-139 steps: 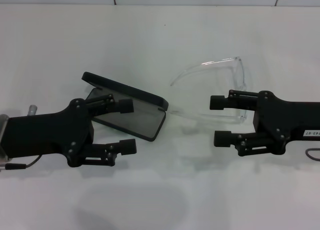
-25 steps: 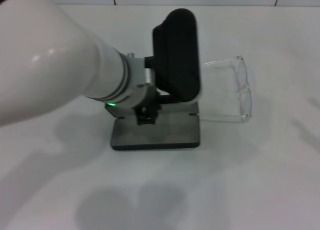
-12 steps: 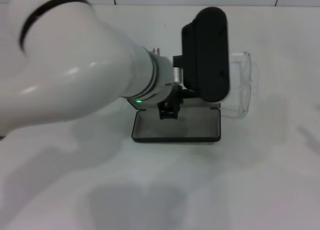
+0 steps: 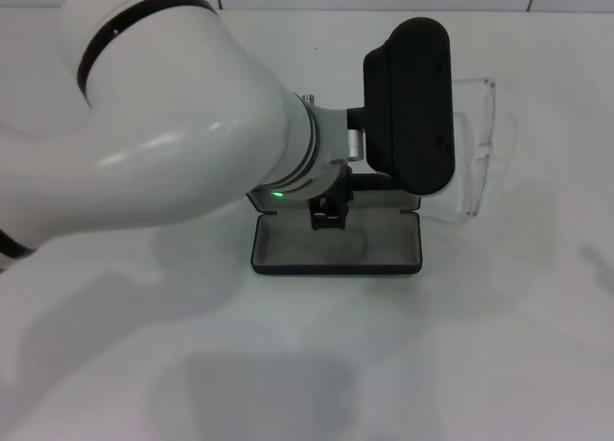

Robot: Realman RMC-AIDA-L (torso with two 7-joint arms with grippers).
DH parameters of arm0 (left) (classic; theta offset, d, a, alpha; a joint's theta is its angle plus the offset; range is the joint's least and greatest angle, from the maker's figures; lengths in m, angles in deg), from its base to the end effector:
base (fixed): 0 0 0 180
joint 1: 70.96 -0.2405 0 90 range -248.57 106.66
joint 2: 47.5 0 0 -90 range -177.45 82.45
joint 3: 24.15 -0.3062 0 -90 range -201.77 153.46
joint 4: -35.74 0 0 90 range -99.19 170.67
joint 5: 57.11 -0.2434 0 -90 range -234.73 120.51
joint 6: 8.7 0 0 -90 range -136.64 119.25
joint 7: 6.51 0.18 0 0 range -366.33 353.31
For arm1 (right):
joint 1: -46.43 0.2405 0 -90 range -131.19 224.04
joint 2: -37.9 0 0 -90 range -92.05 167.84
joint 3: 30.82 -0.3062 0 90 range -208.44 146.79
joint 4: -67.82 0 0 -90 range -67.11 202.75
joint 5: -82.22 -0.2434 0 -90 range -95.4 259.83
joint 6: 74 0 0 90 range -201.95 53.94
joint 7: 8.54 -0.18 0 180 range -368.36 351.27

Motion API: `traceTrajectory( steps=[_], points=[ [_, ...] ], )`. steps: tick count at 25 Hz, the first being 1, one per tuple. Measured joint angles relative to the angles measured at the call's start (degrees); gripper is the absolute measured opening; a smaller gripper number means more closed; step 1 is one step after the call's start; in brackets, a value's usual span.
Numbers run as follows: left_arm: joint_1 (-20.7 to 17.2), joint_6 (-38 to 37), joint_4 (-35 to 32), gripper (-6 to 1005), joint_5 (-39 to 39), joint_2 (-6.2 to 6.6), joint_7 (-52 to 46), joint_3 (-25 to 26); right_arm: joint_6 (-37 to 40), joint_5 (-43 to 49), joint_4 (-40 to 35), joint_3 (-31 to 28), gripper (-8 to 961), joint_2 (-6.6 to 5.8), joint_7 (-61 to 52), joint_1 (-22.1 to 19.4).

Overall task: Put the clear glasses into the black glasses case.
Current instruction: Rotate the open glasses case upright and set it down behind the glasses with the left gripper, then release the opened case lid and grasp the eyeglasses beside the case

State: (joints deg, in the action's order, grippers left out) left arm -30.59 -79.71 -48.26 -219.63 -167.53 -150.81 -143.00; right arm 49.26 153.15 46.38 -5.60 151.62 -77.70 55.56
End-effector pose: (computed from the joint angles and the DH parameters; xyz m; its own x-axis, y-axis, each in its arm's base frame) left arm -0.1153 0.3914 -0.1665 0.8449 -0.0912 -0.5270 -0.3103 -0.8862 -0.3440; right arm 0.3665 0.2318 0.0966 0.1771 0.1949 -0.9647 -0.5960 -0.7588 -0.2627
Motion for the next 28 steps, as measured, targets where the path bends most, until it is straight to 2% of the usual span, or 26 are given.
traceTrajectory(
  steps=[9,15,20,28],
  points=[
    [0.0,0.2,-0.4,195,0.0,-0.03,-0.3,0.0,0.0,0.0,0.0,0.0,827,-0.07,0.4,0.1],
    [0.1,1.4,-0.4,230,0.0,-0.02,-0.7,0.4,-0.1,0.0,0.0,0.0,827,-0.12,0.5,0.1],
    [0.1,1.4,-1.0,355,0.0,-0.01,-0.6,0.2,-0.1,0.0,0.0,0.0,827,-0.18,0.6,0.0],
    [-0.5,-1.8,-5.4,399,0.1,0.07,-0.2,0.0,0.0,0.0,0.0,0.0,827,-0.31,0.6,0.0]
  ],
)
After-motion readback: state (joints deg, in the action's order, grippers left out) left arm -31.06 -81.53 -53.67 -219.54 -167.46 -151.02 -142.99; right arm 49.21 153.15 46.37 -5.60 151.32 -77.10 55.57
